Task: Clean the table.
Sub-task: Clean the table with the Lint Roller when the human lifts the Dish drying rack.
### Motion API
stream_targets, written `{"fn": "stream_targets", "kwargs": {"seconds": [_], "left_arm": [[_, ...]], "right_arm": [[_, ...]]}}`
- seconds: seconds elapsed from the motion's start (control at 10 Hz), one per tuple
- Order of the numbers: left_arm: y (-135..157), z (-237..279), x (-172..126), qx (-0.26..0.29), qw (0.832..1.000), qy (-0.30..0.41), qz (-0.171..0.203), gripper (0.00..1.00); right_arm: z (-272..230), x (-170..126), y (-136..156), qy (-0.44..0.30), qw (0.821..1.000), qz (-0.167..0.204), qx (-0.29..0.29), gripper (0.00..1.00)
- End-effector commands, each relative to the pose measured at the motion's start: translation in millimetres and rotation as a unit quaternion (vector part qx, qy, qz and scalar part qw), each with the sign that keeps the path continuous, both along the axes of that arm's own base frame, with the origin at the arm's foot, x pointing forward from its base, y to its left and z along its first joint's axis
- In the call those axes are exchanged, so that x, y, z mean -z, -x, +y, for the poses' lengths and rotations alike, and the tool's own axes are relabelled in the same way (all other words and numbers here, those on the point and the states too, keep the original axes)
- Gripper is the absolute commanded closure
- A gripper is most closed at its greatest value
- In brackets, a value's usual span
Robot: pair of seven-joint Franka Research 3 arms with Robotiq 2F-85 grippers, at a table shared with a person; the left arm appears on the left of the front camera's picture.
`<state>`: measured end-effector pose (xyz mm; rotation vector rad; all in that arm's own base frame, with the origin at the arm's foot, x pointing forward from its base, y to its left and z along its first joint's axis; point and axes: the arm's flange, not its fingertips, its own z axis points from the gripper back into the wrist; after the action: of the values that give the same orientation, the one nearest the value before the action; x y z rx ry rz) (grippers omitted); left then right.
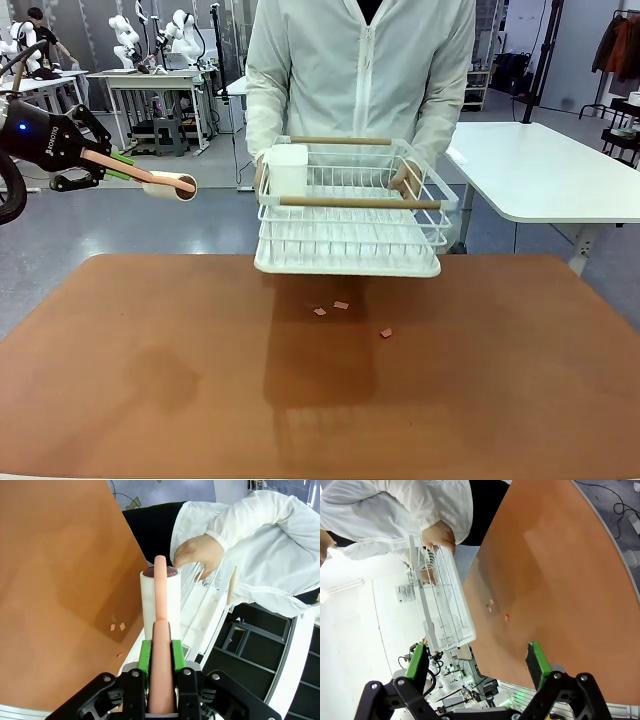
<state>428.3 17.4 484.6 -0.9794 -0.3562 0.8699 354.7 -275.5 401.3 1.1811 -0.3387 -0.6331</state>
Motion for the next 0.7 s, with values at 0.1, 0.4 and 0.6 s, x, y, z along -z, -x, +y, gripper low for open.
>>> {"fn": "stream_targets", "kwargs": {"seconds": [0.1,0.4,0.6], "left_arm": [[0.0,-0.9,-0.9,0.0,1.0,-0.002,0.0,1.0],[0.0,-0.9,-0.9,0.0,1.0,-0.002,0.0,1.0],[-2.2,5.2,-12.3,0.028,0.999,-0.037,-0.024,0.79]], "right_arm": [[2.4,-5.4,1.3,-0.009,1.0,0.003,0.002,0.0],[2.4,-5.4,1.3,-0.009,1.0,0.003,0.002,0.0],[2.4,-5.4,1.3,-0.009,1.0,0.003,0.002,0.0]]}}
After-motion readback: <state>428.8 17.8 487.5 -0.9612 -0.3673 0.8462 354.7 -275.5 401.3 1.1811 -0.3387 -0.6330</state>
